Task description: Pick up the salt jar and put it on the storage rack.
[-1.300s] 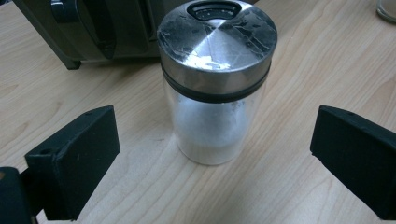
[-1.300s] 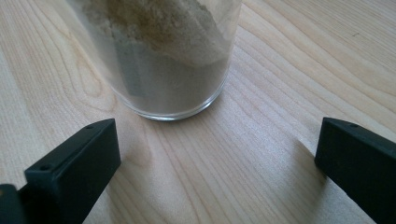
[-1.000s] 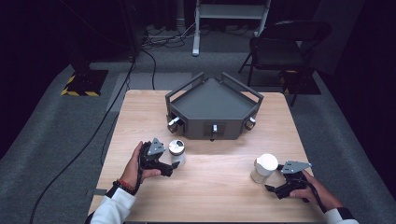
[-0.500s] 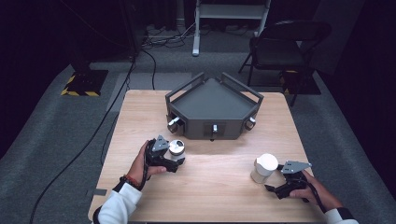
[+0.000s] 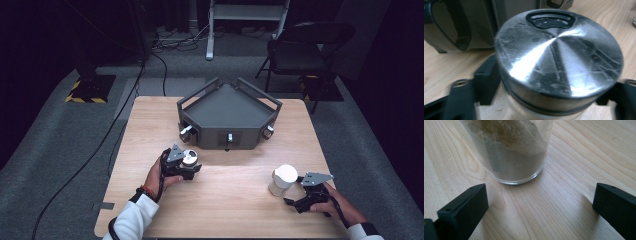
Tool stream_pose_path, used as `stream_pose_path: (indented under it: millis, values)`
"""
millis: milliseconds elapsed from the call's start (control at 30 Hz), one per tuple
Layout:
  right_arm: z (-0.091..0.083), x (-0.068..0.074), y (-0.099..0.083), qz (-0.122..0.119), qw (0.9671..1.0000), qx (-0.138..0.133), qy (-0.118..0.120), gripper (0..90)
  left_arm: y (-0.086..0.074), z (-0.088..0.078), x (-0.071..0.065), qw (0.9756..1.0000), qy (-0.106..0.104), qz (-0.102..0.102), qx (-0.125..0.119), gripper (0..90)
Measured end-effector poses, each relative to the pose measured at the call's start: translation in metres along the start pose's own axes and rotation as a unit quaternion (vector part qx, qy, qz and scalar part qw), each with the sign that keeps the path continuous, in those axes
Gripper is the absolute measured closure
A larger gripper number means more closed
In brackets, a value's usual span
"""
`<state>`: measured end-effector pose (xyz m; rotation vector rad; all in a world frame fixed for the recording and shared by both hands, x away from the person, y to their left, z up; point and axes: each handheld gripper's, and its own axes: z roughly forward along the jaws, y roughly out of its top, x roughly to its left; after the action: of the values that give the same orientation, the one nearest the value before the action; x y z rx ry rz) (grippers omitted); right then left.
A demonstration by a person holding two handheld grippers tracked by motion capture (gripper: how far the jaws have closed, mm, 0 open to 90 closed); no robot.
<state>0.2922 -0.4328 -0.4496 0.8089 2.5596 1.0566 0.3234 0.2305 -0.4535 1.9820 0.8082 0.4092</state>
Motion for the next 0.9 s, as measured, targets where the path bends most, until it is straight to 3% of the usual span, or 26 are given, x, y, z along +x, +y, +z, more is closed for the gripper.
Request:
stream_pose_path:
  millis: [300,400,633,900]
  values:
    - [0.000,0.000,0.000,0.001,1.0000,0.000,-0.001,0.0,-0.005,0.001,-0.004,0.9999,0.006,-0.001,-0.011,30.2]
    - [0.000,0.001,0.000,0.001,1.0000,0.000,-0.001,0.0,-0.004,0.000,-0.004,0.9999,0.006,-0.009,-0.009,30.3]
    - [0.000,0.001,0.000,0.002,1.0000,0.000,-0.002,0.0,0.002,-0.001,-0.004,1.0000,0.000,-0.005,-0.003,30.4]
    - [0.000,0.002,0.000,0.003,1.0000,0.000,-0.003,0.0,0.007,-0.012,-0.004,0.9998,0.002,0.000,-0.022,30.4]
